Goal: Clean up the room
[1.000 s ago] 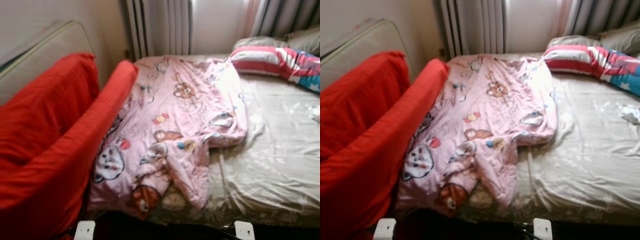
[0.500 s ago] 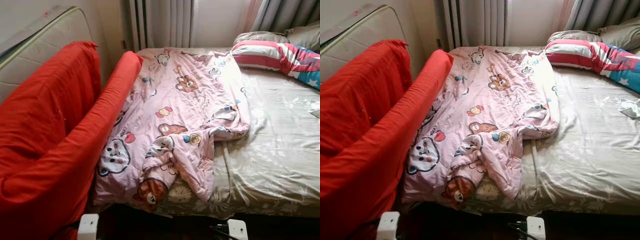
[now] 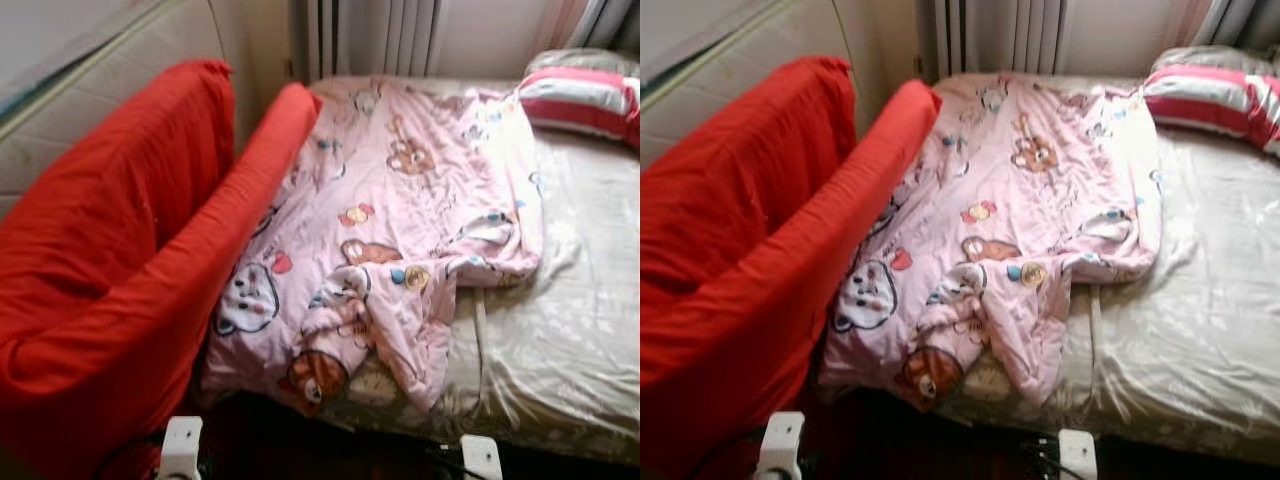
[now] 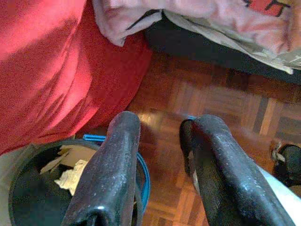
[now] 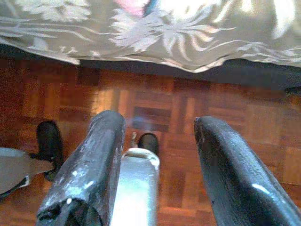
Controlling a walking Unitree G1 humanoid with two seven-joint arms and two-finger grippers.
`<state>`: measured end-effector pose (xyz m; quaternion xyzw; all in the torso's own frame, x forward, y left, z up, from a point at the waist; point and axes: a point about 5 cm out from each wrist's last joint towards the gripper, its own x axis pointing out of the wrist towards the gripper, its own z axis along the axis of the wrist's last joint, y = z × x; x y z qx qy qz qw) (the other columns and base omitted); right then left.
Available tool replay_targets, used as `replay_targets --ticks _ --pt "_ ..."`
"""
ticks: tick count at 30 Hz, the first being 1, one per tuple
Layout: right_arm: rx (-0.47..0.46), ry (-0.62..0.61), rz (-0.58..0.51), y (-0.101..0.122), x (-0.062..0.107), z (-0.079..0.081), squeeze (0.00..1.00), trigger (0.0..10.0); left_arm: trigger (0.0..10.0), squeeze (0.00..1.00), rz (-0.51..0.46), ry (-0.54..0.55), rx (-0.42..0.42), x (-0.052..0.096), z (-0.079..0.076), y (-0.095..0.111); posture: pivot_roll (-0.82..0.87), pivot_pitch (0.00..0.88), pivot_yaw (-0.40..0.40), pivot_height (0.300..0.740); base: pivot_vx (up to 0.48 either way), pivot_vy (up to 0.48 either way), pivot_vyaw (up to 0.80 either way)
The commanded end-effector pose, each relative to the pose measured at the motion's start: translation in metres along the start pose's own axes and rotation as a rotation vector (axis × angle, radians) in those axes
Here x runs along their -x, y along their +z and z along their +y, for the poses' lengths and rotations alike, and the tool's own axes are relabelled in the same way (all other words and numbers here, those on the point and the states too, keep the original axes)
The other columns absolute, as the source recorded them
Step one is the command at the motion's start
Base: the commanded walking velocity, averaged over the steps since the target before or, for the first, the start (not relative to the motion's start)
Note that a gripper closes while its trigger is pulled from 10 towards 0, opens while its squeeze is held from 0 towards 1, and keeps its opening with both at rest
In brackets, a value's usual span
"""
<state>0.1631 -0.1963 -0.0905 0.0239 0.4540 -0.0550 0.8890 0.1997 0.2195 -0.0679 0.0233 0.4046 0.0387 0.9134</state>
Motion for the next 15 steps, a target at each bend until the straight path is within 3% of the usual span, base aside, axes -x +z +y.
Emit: replay_targets --ticks 1,3,12,15 --pt "0.000 0.003 0.027 -0.010 0.002 0.000 0.00 10.0 10.0 0.00 0.029 0.004 -0.011 0.003 0.003 -0.010 -0.03 0.098 0.052 0.740 0.000 0.000 0.00" --pt "0.000 0.007 0.026 -0.010 0.002 0.002 0.00 10.0 10.0 0.00 0.026 0.003 -0.012 0.003 0.002 -0.009 -0.03 0.098 0.052 0.740 0.000 0.000 0.00" --pt "-0.005 0.011 0.020 -0.007 0.001 0.011 0.00 10.0 10.0 0.00 0.013 -0.001 -0.014 0.001 0.000 -0.004 -0.03 0.107 0.050 0.740 0.000 0.000 0.80" --pt "-0.034 0.004 0.011 -0.005 0.000 0.015 0.00 10.0 10.0 0.00 0.009 -0.009 -0.013 0.001 -0.002 -0.004 -0.03 0.109 0.049 0.740 0.000 0.000 0.00"
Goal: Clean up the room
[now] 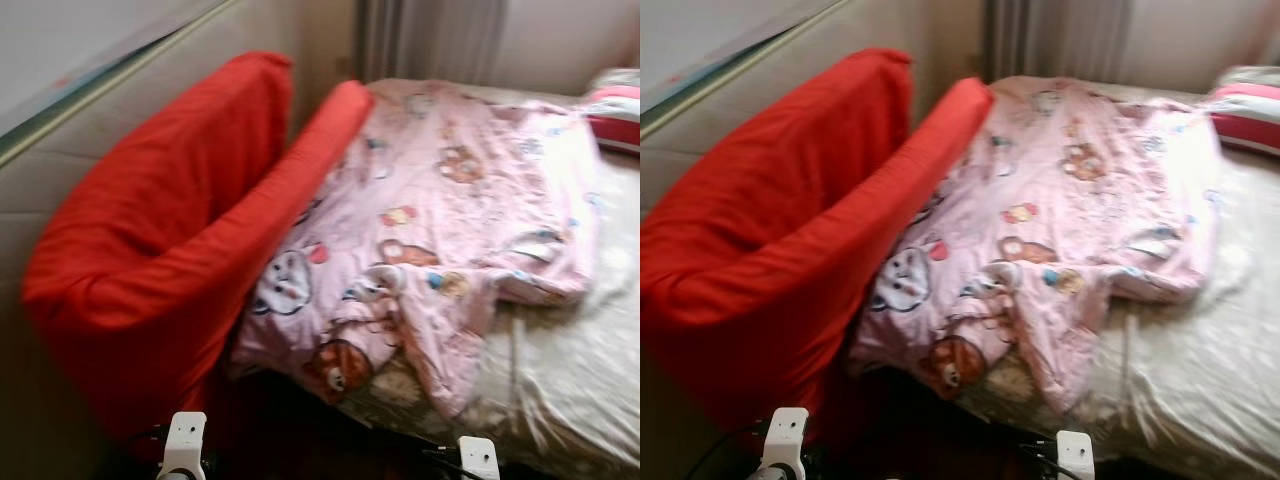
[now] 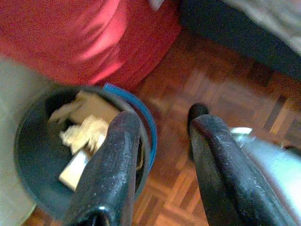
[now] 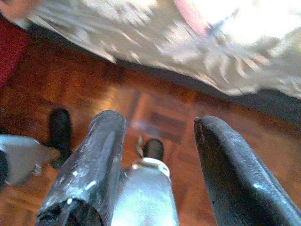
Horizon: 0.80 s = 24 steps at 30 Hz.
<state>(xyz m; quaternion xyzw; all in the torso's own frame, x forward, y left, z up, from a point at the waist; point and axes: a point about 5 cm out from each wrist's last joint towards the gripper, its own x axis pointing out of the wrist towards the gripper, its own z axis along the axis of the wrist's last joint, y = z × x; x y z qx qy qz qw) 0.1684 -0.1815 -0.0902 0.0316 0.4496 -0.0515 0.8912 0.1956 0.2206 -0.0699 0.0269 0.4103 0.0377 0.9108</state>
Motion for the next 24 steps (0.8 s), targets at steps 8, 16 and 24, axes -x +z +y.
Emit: replay_targets --ticks 8,16,24 --pt "-0.019 0.004 -0.003 0.000 -0.001 0.014 0.00 10.0 10.0 0.00 -0.012 -0.018 -0.008 0.000 -0.005 0.001 -0.03 0.114 0.046 0.740 0.000 0.000 0.00" --pt "-0.066 -0.035 -0.003 0.004 -0.002 0.014 0.00 10.0 10.0 0.00 -0.010 -0.022 -0.011 -0.001 -0.005 0.001 -0.03 0.117 0.047 0.740 0.000 0.000 -0.19" --pt "-0.097 -0.066 -0.019 0.003 0.000 -0.013 0.00 10.0 10.0 0.00 0.007 -0.019 -0.018 0.000 -0.003 -0.002 -0.02 0.114 0.050 0.740 0.000 0.000 -0.44"
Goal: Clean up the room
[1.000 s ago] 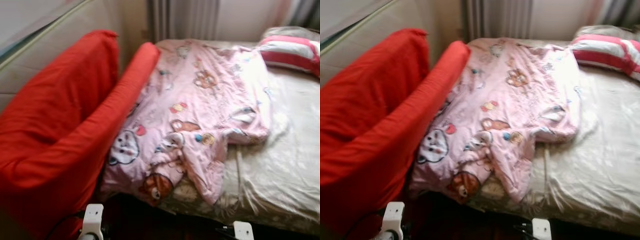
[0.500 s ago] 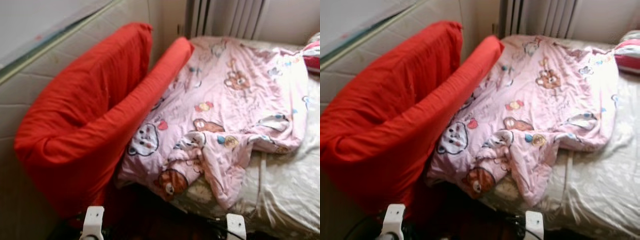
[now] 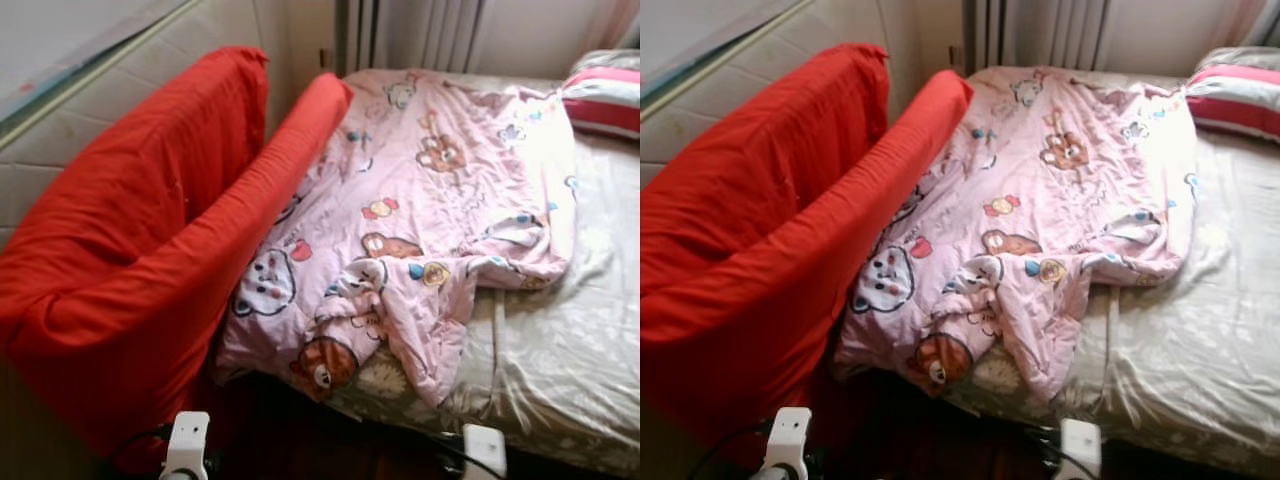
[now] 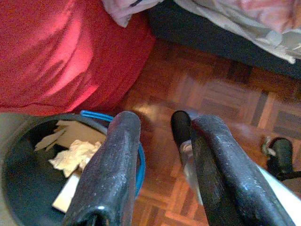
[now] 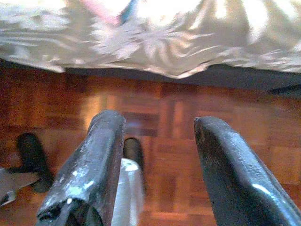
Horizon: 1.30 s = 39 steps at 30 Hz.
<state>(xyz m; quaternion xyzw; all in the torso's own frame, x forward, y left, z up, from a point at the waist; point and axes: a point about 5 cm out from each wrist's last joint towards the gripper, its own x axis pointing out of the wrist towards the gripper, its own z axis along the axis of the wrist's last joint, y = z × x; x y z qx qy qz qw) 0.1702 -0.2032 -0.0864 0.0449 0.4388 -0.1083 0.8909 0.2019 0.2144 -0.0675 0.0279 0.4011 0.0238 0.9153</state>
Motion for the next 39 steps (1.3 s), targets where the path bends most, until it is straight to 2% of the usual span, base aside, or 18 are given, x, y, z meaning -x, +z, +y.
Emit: replay_targets --ticks 1,11,34,39 --pt "-0.020 0.023 -0.001 -0.0026 0.0006 0.0073 0.00 10.0 10.0 0.00 0.031 0.006 -0.006 0.0024 0.0040 -0.0087 -0.02 0.114 0.051 0.740 0.000 0.000 0.00" --pt "-0.055 0.027 -0.020 0.0007 0.0000 0.0115 0.00 10.0 10.0 0.00 0.051 0.006 -0.017 0.0035 0.0048 -0.0130 -0.02 0.101 0.055 0.740 0.000 0.000 0.00" --pt "-0.090 0.031 -0.005 -0.0013 0.0001 0.0133 0.00 10.0 10.0 0.00 0.054 -0.002 -0.009 0.0041 0.0030 -0.0157 -0.02 0.085 0.054 0.740 0.256 0.000 0.00" --pt "-0.097 0.036 -0.022 0.0030 -0.0006 0.0145 0.00 10.0 10.0 0.00 0.055 -0.005 -0.009 0.0033 -0.0011 -0.0150 -0.02 0.094 0.053 0.740 0.000 0.000 0.00"
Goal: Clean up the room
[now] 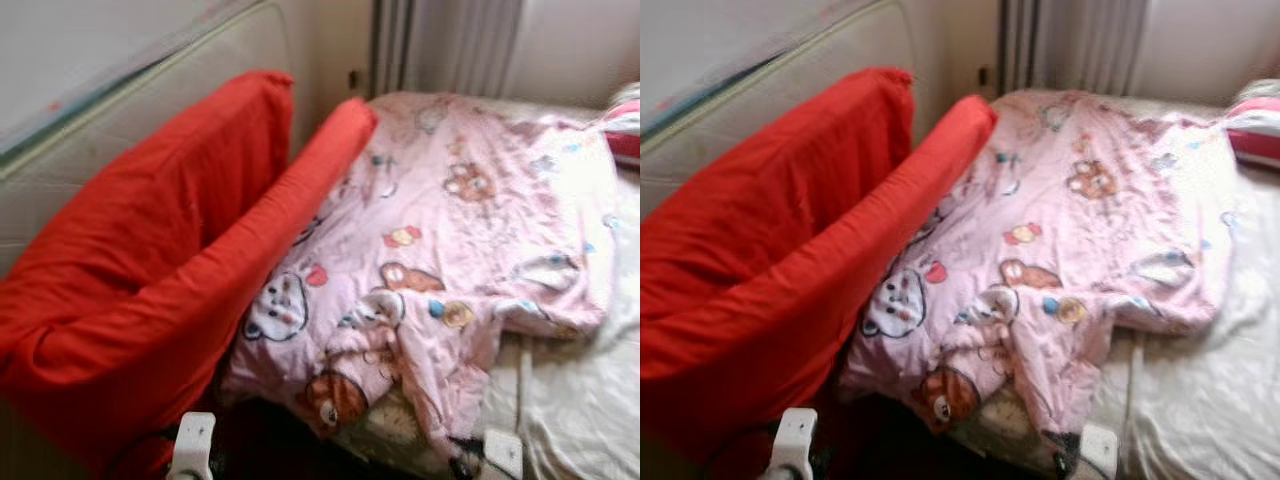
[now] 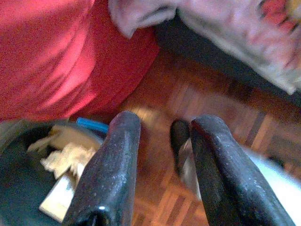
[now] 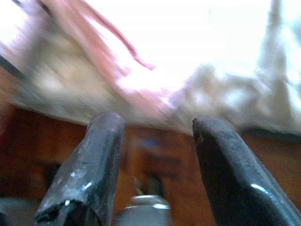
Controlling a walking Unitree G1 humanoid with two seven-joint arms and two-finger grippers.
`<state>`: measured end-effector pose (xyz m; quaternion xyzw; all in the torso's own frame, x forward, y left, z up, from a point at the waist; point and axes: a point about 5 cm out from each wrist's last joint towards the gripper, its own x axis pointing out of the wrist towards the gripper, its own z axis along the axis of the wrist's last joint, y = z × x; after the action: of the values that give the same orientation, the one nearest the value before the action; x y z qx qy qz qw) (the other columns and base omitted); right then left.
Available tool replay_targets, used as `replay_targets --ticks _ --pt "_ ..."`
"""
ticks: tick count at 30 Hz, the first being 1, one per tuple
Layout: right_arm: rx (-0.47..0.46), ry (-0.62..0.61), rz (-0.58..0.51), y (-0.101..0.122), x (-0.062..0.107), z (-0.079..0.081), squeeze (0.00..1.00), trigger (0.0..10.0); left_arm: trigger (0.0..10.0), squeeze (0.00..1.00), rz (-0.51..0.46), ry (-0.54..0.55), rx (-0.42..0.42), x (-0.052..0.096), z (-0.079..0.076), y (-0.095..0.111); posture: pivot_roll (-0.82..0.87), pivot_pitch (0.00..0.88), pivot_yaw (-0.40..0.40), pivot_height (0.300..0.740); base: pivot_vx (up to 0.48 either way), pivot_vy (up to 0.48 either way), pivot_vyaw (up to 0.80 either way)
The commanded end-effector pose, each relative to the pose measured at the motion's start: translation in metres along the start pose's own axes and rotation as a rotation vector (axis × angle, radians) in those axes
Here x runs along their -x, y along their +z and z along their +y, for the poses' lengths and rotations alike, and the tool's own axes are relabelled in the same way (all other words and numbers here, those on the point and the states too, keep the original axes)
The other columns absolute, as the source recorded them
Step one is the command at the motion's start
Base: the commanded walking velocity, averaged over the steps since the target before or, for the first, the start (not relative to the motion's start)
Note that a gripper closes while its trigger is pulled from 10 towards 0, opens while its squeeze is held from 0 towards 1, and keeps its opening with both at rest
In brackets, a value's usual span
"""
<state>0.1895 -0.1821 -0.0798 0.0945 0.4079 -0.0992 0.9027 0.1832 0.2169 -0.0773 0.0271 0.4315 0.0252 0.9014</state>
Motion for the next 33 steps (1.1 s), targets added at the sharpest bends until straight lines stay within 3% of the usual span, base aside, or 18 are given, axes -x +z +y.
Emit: replay_targets --ticks 1,17,26,33 --pt "-0.012 -0.028 0.023 -0.009 0.003 -0.010 0.00 10.0 10.0 0.00 -0.012 -0.005 -0.008 -0.002 -0.003 0.005 -0.01 0.096 0.053 0.740 0.000 0.000 0.00" --pt "0.011 -0.008 -0.038 0.012 -0.002 -0.005 0.00 10.0 10.0 0.00 -0.011 -0.003 0.005 -0.001 0.000 0.004 -0.01 0.110 0.048 0.740 0.000 0.000 0.00" --pt "0.120 0.015 -0.031 0.016 -0.003 -0.003 0.00 10.0 10.0 0.00 -0.014 0.002 0.011 0.000 0.005 0.002 -0.02 0.117 0.046 0.740 0.000 0.000 0.05" --pt "0.124 0.032 -0.033 0.015 -0.003 0.000 0.00 10.0 10.0 0.00 -0.019 -0.004 0.010 -0.001 0.001 0.004 -0.02 0.119 0.047 0.740 0.000 0.000 0.12"
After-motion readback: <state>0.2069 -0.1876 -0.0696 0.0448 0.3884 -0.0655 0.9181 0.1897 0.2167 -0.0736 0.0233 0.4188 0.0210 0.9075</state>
